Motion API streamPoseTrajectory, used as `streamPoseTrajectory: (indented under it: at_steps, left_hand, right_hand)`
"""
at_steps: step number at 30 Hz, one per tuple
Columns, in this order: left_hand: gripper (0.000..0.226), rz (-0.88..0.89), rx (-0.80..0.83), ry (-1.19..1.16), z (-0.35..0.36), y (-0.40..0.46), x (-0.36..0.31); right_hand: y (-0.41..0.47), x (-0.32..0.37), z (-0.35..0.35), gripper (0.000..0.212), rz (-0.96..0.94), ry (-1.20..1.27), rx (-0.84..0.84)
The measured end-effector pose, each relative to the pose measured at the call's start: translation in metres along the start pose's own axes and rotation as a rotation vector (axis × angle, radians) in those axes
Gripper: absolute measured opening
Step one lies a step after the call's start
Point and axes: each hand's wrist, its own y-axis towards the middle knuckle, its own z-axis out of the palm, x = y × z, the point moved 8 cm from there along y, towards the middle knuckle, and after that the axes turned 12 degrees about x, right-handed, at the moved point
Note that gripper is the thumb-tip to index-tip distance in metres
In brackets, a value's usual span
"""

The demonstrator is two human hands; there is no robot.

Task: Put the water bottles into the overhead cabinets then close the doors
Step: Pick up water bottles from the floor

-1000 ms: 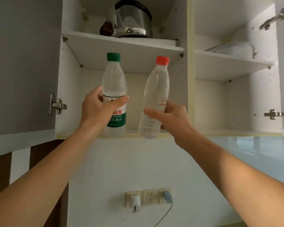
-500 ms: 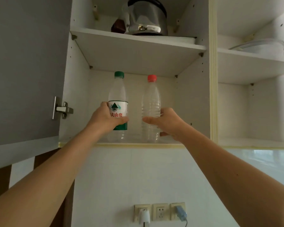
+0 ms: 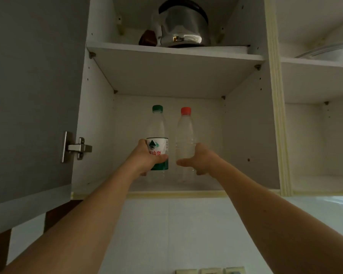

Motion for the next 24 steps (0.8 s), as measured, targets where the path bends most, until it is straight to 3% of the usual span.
streamPoseTrajectory:
  at_steps: [15, 17, 20, 24]
  left_hand:
    - [0.063, 0.006, 0.034, -0.074, 0.008, 0.013, 0.01]
    - [0.064, -0.009, -0.041, -0.007, 0.004, 0.004, 0.008]
    - [0.067, -0.011, -0.288, 0.135, -0.007, -0.024, -0.004]
    - [0.034, 0.214, -0.429, 0.152, -0.002, -0.072, -0.042]
  right_hand:
    - [0.004, -0.001, 0.007, 0.065, 0.067, -0.033, -0.023]
    - [-0.008, 0.002, 0.005, 0.067, 0.04, -0.068, -0.058]
    - [-0.046, 0.001, -0.006, 0.066, -0.012, -0.096, -0.173]
    - [-0.114, -0.004, -0.024, 0.046, -0.128, -0.173, -0.31]
